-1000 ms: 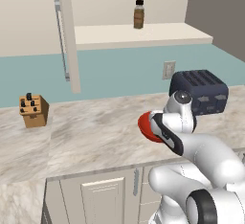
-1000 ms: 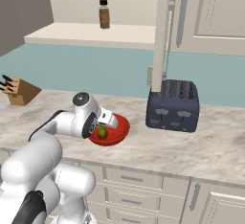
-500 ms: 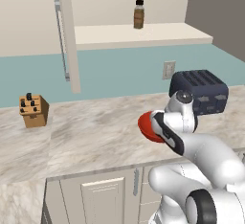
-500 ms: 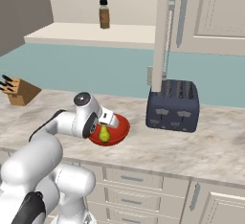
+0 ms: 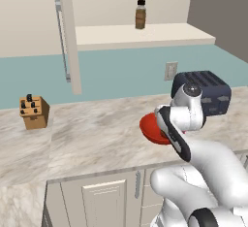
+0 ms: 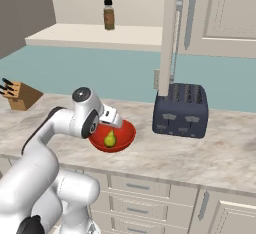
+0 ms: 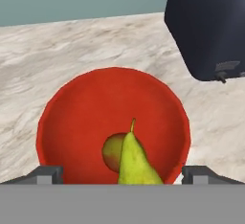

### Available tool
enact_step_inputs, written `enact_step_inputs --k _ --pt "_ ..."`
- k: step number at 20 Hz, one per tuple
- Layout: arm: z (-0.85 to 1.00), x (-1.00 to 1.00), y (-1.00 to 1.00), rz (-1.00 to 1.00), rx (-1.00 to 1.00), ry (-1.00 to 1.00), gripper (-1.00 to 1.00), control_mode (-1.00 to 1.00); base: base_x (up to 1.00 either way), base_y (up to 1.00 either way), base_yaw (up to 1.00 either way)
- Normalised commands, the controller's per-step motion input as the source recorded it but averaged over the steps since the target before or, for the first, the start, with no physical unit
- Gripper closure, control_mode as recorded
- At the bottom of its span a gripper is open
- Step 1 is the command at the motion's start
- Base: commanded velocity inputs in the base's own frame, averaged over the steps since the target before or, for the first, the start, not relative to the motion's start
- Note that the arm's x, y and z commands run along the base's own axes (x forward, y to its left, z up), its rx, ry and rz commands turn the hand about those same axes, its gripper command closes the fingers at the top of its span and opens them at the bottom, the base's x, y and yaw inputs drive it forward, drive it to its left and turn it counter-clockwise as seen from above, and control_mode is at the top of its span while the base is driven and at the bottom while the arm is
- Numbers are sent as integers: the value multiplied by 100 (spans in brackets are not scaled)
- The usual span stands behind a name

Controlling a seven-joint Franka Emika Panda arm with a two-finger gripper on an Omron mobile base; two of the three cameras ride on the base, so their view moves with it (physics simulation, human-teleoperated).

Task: Open the cabinet. Pick the pear and mango from the cabinet and place them into the bowl. Then close the cabinet.

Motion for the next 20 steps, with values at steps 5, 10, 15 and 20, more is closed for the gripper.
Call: enact_step_inputs --k 5,10,15,20 --pt "39 -41 0 0 0 0 -100 -100 0 0 0" --pt "34 -59 0 0 0 0 -100 -100 0 0 0" --pt "25 -78 0 0 0 -2 -100 -100 0 0 0" --pt "40 -62 0 0 0 -10 -100 -100 0 0 0"
